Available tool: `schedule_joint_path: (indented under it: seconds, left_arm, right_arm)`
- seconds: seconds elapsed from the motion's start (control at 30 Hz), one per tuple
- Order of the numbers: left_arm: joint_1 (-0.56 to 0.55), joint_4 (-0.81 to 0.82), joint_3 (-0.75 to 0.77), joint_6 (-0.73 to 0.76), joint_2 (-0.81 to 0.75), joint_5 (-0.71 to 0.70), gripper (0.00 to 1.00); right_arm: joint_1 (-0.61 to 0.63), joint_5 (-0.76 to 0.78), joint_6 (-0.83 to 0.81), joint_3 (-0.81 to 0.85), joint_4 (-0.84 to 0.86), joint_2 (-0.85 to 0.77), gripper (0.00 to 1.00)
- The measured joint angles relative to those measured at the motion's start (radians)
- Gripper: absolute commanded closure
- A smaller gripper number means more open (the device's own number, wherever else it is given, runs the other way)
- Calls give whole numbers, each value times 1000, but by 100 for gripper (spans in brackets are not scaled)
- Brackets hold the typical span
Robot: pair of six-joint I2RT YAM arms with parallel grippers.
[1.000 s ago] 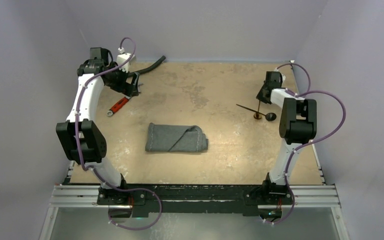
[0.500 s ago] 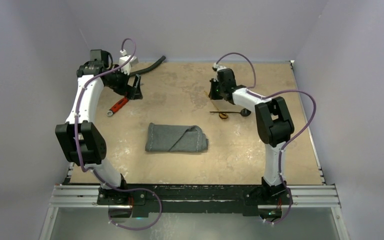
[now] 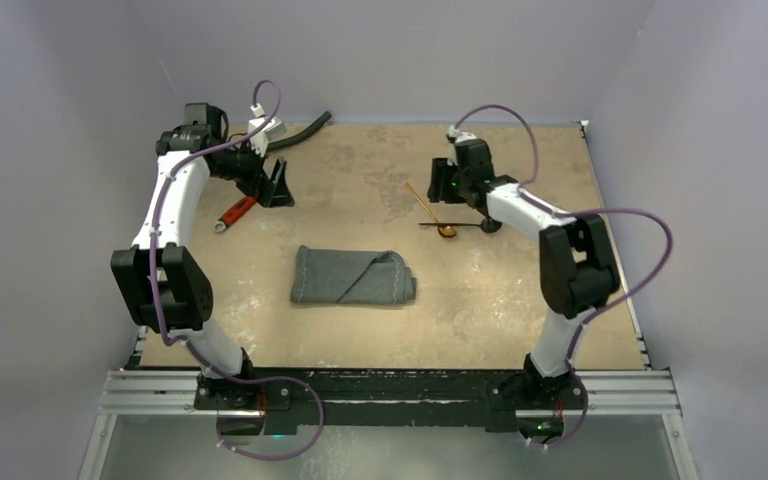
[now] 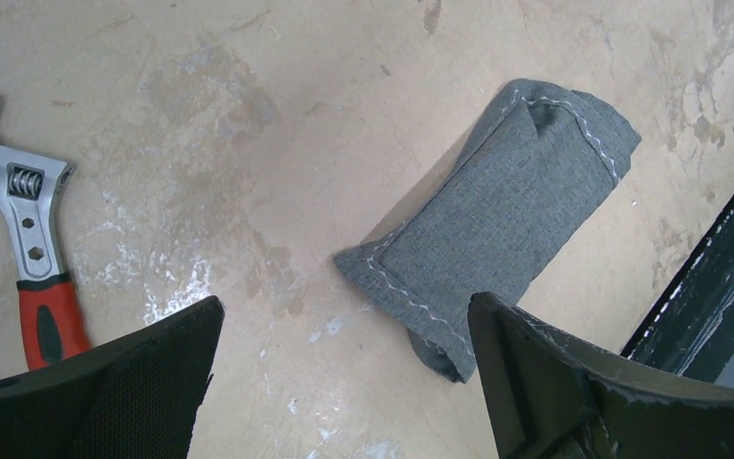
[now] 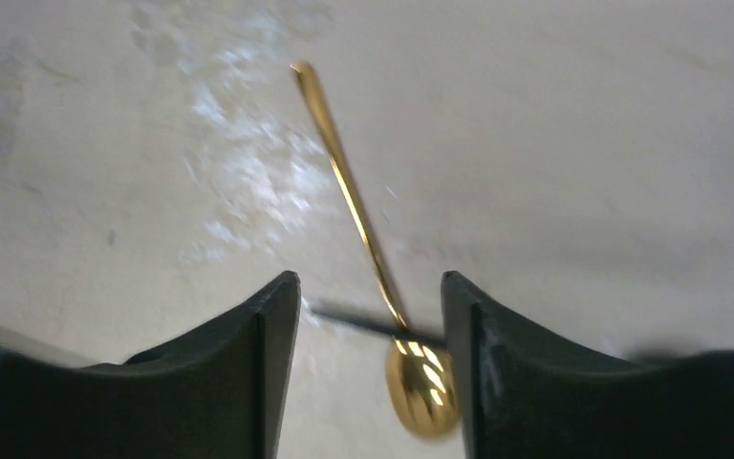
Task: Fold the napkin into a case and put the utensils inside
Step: Move the spoon to the center of the board, then pick up the spoon from the center of the board.
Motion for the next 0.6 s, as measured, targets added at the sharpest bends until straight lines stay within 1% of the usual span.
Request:
schedule_joint_path:
  seconds: [0.03,0.07,0.17,0.27,0.37,0.6]
  left_arm:
    - [-1,0,-1,2,0,0,1]
    - [-2,0,-4,3,0,0,1]
    - [-3,1,-13,4,0,-1,1]
    - [-3,2,-15,6,-2,-2,2]
    - [-3,2,-15,6,-11,-2,2]
    - [-3,16,-47,14,-46,-23,2]
  right_arm:
    - [-18,2,35,-50,-13,-49,5]
    - [-35,2,68,-92,-20,-93,2]
    - [-104,14,173,-240,-45,-257,1]
    - [-146,19,251,-299,-66,-340,1]
    - [-153,1,305,-304,-66,-336,1]
    - [-159,-77,452,-328,-64,-219,1]
